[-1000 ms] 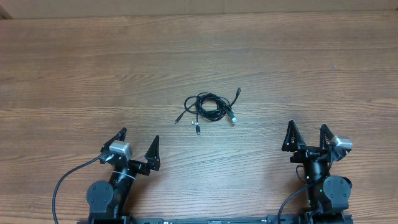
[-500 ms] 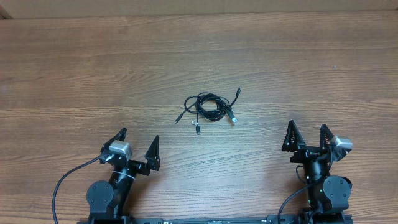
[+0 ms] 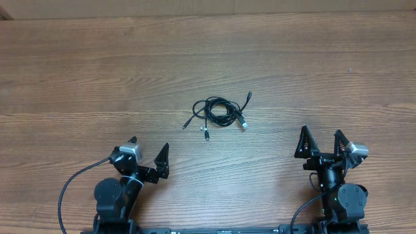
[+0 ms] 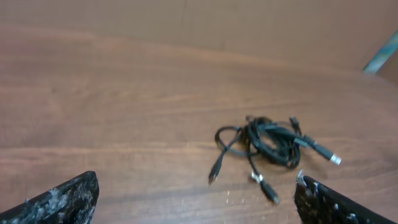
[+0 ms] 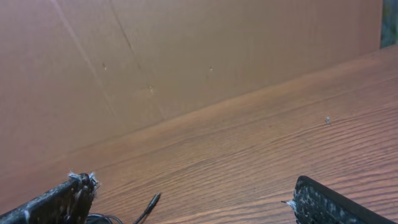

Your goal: Untangle cables

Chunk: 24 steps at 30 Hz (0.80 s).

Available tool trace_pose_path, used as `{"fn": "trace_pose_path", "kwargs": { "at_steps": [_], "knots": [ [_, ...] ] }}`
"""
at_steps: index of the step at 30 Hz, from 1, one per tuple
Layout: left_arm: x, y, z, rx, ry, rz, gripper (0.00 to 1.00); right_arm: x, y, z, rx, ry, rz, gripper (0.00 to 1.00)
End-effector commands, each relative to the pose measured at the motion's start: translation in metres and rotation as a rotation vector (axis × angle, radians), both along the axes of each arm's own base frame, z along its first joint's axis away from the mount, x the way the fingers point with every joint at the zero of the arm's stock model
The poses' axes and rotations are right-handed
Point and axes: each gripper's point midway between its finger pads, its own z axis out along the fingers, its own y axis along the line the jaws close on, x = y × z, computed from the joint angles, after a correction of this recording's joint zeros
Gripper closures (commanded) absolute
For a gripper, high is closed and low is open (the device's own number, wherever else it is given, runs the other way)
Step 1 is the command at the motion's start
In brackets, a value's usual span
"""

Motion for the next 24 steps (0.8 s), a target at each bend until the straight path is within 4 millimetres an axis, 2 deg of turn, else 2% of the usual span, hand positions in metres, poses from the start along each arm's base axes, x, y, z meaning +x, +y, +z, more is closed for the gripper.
{"fn": "trace_pose_path", "kwargs": {
  "at_steps": [1, 5, 12, 24],
  "knots": [
    [0.002, -0.004, 0.018, 0.042, -0.027, -0.033, 0.0, 0.0, -0.003, -0.003, -0.007, 0.0, -0.014, 0.0],
    [0.005, -0.004, 0.024, 0.051, 0.018, -0.036, 0.0, 0.0, -0.003, -0.003, -0.007, 0.0, -0.014, 0.0],
    [0.013, -0.005, 0.025, 0.052, 0.196, -0.041, 0.0, 0.0, -0.003, -0.003, -0.007, 0.0, -0.014, 0.0],
    [0.049, -0.005, 0.051, 0.047, 0.436, -0.044, 0.0, 0.0, -0.003, -0.003, -0.007, 0.0, -0.014, 0.0]
  ]
}}
